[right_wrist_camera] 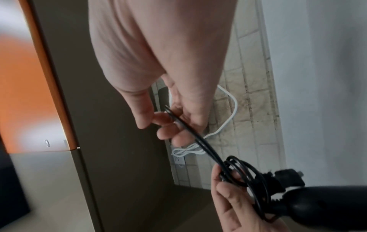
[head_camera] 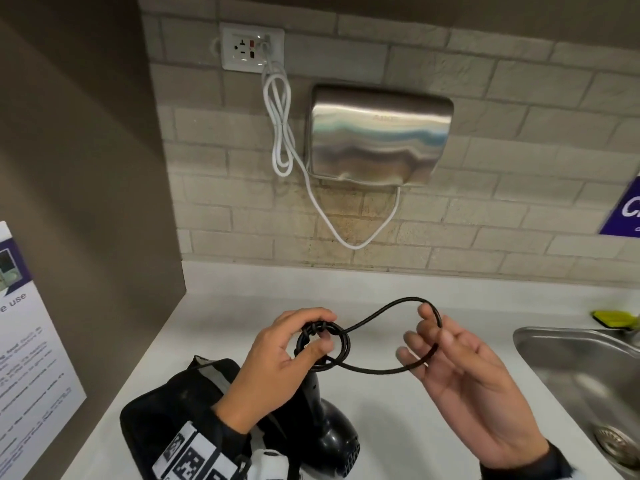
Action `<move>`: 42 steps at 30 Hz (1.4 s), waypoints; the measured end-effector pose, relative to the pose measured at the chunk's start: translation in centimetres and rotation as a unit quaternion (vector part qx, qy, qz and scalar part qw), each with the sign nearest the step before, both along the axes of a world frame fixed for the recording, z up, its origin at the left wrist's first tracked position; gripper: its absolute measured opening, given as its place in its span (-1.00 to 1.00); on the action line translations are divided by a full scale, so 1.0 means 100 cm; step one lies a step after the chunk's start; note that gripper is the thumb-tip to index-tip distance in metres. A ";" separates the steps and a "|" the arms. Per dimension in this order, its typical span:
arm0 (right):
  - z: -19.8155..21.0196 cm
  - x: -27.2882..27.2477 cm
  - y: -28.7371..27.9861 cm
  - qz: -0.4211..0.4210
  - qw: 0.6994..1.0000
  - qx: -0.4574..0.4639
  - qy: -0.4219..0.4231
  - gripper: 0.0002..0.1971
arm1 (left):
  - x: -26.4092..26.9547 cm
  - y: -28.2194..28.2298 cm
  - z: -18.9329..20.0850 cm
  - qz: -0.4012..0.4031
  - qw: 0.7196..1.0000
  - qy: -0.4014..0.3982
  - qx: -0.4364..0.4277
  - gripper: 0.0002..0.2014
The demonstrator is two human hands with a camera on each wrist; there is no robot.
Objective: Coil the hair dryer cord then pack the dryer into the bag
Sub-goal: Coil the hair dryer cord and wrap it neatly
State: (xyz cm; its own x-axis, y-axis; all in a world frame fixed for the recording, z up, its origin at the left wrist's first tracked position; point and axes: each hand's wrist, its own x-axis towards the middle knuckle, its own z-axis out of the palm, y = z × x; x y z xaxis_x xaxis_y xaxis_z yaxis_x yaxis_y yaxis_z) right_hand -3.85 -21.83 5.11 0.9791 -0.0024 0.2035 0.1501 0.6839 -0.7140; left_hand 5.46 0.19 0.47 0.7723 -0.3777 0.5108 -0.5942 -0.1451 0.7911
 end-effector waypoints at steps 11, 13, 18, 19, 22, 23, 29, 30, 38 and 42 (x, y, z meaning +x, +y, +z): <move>0.030 0.002 0.025 0.008 0.998 -0.039 -0.041 -0.41 | 0.002 -0.002 0.001 -0.026 0.999 -0.022 0.039 -0.18; 0.038 0.008 0.030 -0.048 0.998 -0.036 -0.035 -0.63 | 0.001 -0.006 0.000 -0.008 0.998 -0.047 0.050 -0.15; 0.064 0.019 0.037 -0.103 0.995 0.008 -0.014 -0.87 | -0.001 -0.012 0.000 0.012 0.994 -0.089 0.068 -0.13; 0.068 0.020 0.036 -0.091 0.996 0.011 -0.007 -0.87 | -0.001 -0.012 0.000 0.008 0.993 -0.095 0.066 -0.15; 0.078 0.021 0.028 -0.050 0.999 -0.005 0.017 -0.87 | 0.000 -0.010 0.001 0.007 0.994 -0.092 0.065 -0.18; 0.080 0.020 0.023 -0.043 0.998 -0.025 0.029 -0.85 | 0.001 -0.008 0.001 0.010 0.995 -0.082 0.065 -0.18; 0.073 0.007 -0.005 -0.111 0.948 -0.292 0.065 -0.79 | 0.003 -0.003 0.004 0.075 0.994 -0.046 0.062 -0.60; 0.070 0.005 -0.006 -0.126 0.938 -0.318 0.058 -0.80 | 0.002 -0.005 0.005 0.092 0.993 -0.052 0.060 -0.67; 0.040 0.012 -0.018 -0.271 0.865 -0.421 -0.003 -0.73 | -0.002 -0.014 -0.004 0.094 0.990 -0.102 0.025 -0.84; 0.016 0.022 -0.018 -0.310 0.790 -0.527 -0.046 -0.81 | -0.004 -0.011 -0.003 0.082 0.992 -0.100 -0.003 -0.84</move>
State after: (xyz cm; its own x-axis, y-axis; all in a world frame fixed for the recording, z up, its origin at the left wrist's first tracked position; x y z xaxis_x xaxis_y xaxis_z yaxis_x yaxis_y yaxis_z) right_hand -1.68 -23.62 6.67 0.8375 -0.2567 0.4825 0.3071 -0.5092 -0.8040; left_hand 5.03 -0.91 0.14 0.7059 -0.2513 0.6622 -0.7083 -0.2481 0.6609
